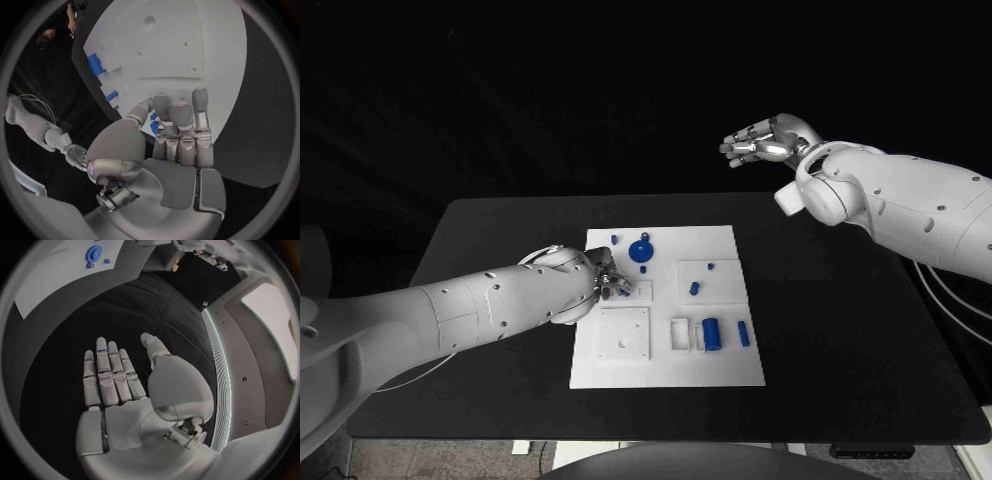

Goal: Assemble the parts on the task board

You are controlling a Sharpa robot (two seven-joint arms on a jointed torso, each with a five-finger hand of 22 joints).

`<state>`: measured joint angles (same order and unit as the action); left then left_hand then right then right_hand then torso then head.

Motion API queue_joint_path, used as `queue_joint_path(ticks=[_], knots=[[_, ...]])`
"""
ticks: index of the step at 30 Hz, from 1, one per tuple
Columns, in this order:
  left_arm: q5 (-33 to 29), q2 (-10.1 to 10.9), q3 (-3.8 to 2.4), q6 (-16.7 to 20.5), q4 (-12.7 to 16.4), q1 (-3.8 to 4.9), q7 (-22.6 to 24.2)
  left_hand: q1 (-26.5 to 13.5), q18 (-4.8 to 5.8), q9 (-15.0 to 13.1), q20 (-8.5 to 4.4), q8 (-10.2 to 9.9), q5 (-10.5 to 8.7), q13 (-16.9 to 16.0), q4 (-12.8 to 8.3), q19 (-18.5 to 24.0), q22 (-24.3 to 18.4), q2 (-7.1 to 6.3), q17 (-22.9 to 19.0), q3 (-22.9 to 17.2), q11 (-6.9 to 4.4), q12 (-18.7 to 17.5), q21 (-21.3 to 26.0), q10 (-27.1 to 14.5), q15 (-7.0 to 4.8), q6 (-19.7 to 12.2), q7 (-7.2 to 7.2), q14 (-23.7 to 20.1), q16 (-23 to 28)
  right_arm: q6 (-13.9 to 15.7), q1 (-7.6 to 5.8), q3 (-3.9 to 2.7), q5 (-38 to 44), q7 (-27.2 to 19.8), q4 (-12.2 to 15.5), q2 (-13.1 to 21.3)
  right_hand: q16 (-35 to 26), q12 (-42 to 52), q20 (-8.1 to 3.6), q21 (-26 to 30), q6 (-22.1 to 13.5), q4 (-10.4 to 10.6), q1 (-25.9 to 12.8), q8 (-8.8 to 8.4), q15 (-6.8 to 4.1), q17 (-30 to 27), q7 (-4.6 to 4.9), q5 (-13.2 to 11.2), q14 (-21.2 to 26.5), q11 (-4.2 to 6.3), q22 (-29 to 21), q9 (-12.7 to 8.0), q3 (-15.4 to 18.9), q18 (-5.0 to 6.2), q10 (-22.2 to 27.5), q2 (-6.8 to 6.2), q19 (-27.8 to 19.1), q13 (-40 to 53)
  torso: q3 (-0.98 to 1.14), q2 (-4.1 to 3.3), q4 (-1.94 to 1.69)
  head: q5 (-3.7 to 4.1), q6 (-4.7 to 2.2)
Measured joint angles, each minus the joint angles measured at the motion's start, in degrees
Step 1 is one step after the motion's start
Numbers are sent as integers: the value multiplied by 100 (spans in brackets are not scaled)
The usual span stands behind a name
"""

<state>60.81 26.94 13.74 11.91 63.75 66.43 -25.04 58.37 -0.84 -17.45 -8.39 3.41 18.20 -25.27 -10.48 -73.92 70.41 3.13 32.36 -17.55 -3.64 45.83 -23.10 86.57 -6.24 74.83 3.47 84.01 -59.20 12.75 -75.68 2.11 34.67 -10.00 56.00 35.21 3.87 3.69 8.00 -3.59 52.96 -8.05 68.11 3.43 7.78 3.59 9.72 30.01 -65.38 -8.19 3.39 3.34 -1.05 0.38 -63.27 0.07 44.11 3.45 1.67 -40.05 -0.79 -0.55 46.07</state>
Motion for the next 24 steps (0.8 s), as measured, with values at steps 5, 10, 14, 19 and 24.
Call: queue_joint_path(ticks=[5,10,14,19,24], knots=[[27,-15,-4,-32,-23,-1,-15,43,0,15,-2,25,-253,0,87,-63,56,53,-11,126,-17,0,109,-18,-29,21,-21,-29,0,-4,0,0,1,0,12,0,0,0,0,0,0,0,0,0,9,0,0,23,11,-21,0,0,0,0,20,0,0,0,0,0,2,5,4],[43,-24,-6,-40,-32,-1,-22,58,0,17,-11,27,-297,0,100,-72,78,68,-11,139,-18,0,109,-19,-31,22,-22,-31,0,-6,0,0,2,1,22,0,0,0,0,0,0,31,0,0,9,0,0,23,11,-21,0,0,31,0,20,0,0,0,0,1,2,15,7],[52,-28,-6,-37,-37,-1,-24,58,0,24,-11,28,-270,-1,103,-72,116,68,-11,143,-19,27,148,-20,-40,32,-32,-40,0,-7,0,0,3,1,28,3,0,0,0,0,0,31,0,0,9,0,0,22,11,-20,0,0,31,0,20,0,-41,0,0,2,0,20,7],[71,4,-4,37,-7,-5,-22,23,0,25,-11,23,-208,-1,157,-133,260,102,-11,42,-19,56,232,-21,-40,33,-33,-40,-44,-7,0,0,4,2,29,11,0,0,0,0,0,48,0,0,9,0,0,22,11,0,-5,0,48,0,41,0,-41,0,0,4,-3,24,7],[89,99,-2,267,101,-8,0,-25,0,-24,10,8,-254,-15,275,-154,388,150,-6,-90,-18,89,316,-22,-40,33,-33,-40,-93,-7,0,0,4,2,30,28,0,0,0,0,0,79,0,0,9,0,0,44,10,0,-5,0,48,0,41,0,-41,0,-1,5,-8,34,7]])
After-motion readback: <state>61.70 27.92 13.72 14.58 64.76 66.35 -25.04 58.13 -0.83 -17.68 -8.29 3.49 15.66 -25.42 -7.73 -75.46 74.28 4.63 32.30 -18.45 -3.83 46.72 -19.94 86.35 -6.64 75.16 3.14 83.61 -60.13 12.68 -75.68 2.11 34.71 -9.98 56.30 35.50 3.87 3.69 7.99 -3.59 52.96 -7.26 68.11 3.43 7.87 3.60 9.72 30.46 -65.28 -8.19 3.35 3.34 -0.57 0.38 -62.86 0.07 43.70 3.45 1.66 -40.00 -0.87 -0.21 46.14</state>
